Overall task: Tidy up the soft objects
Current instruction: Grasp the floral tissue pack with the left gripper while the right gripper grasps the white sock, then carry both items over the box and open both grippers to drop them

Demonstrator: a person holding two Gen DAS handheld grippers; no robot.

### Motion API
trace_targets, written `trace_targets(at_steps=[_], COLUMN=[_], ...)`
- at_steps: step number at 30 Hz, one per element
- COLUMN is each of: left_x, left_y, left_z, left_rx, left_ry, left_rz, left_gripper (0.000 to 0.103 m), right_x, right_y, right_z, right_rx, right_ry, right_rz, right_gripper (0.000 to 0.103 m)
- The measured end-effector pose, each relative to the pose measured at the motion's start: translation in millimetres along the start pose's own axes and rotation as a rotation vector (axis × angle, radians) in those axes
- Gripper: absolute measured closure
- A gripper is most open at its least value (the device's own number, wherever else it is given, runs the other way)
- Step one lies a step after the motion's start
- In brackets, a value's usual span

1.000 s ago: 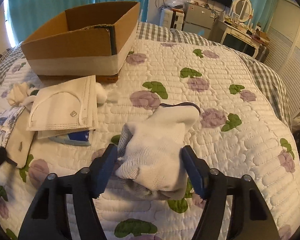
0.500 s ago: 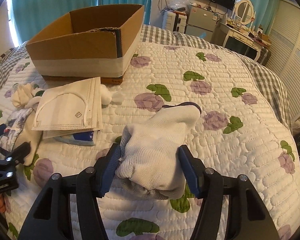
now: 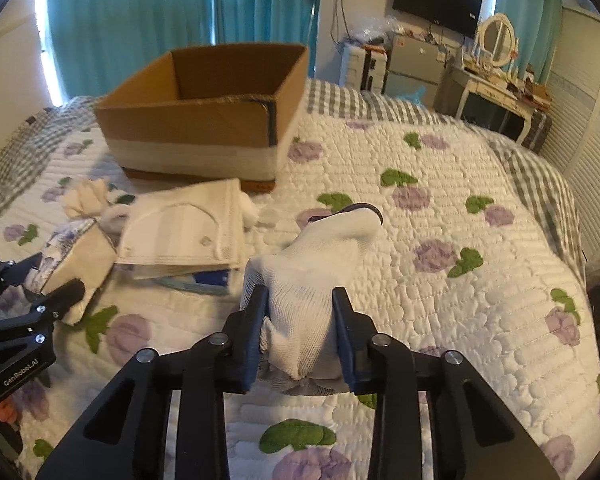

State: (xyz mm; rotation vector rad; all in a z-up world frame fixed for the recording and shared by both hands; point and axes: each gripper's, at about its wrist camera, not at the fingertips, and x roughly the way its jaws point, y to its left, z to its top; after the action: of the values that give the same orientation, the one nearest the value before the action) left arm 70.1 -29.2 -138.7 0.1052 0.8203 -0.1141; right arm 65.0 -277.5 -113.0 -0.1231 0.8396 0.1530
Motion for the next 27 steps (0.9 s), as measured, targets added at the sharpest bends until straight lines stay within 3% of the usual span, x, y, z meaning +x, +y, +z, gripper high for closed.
trace_targets(at_steps=[8,12,20,27], left_x=[-37.3,-62.4,-89.3,-66.7], left_y=[18.3,19.9,16.6,13.3], left_z=[10.0,25.0,90.6,161.7], left_rx=[-0.113,-0.107,-0.037,0.026], left_ry=[-0.037,-0.098,-0.225,-0.296], left_rz=[-0.092,-0.096,-0.093,-0.054], left_gripper=[0.059,0.059,0.059,0.058], right_x=[-42.0,-61.6,-90.7,-73.1], right_y=[12.5,19.5,24.6,28.9], right_z=[16.6,34.4,100.4,176.8], right_rx=[-0.018,-0.039,-0.102,-0.119], right_ry=[-0.106,-0.162,-0.272,-0.329], right_rz=[0.049,0.080,0.116,0.165], right_gripper=[0.073,0.073,0.073,0.073])
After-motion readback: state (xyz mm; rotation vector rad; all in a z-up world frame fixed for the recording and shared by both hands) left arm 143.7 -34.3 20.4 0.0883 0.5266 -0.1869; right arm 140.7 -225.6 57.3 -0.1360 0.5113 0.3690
